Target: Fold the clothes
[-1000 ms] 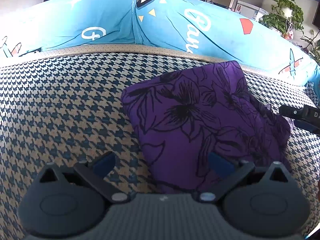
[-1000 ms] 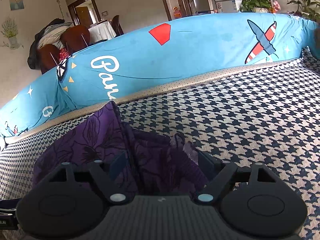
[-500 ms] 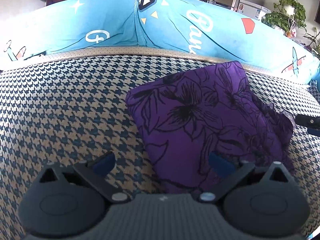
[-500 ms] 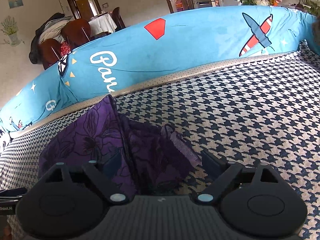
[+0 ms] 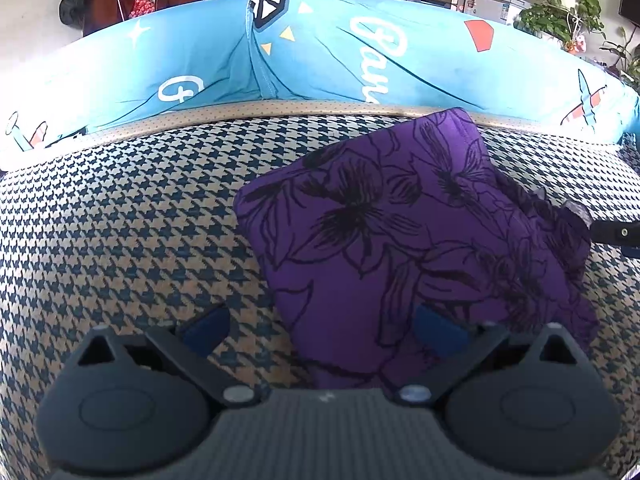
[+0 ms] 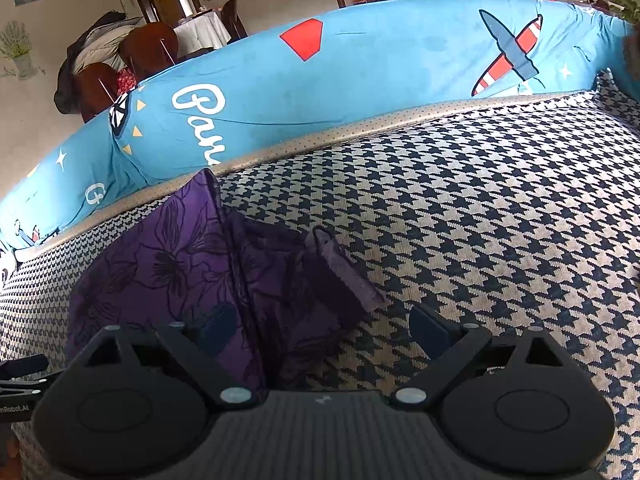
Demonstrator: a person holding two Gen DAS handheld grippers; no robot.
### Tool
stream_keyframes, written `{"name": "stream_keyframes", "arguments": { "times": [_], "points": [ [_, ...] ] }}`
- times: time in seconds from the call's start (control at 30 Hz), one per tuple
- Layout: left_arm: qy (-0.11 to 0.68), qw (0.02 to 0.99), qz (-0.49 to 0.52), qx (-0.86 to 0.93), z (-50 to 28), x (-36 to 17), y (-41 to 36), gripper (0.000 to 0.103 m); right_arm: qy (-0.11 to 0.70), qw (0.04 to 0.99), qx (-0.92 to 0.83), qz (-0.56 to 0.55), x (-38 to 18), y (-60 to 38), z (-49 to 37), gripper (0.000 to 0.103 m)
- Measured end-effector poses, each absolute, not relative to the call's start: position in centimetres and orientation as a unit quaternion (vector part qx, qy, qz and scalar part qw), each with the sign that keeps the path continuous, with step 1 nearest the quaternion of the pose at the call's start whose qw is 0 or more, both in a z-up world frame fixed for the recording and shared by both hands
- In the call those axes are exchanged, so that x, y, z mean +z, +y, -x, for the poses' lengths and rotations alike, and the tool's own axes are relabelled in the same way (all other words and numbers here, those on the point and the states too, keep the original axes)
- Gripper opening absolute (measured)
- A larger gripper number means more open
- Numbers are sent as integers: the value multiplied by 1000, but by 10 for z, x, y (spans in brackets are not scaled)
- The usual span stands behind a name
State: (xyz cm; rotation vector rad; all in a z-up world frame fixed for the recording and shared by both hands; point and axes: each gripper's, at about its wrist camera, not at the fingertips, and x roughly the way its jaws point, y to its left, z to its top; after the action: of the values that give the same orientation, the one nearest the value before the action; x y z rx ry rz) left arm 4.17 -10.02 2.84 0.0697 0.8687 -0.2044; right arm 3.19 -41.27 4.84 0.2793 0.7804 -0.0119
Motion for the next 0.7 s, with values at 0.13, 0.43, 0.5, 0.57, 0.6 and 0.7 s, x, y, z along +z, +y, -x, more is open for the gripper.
{"name": "stream_keyframes", "arguments": {
  "times": [0.13,0.43,0.5,0.57,0.6,0.7],
  "points": [
    [418,902,-40,-104,-41,28,-104,103,382,914,-1,-134,46,-411,-35,93],
    [414,902,-51,-108,-39,27,-109,103,387,914,11,-120,44,-405,-39,94],
    [414,902,-52,-109,-38,27,-109,103,387,914,12,-119,43,-405,-39,94],
    [413,903,-53,-109,-38,27,-109,103,388,914,12,-119,43,-405,-39,94],
    [413,903,-53,-109,-38,27,-109,103,389,914,11,-119,43,-405,-39,94],
    [413,903,-55,-109,-38,26,-109,103,390,913,10,-118,42,-405,-40,94]
  ]
}}
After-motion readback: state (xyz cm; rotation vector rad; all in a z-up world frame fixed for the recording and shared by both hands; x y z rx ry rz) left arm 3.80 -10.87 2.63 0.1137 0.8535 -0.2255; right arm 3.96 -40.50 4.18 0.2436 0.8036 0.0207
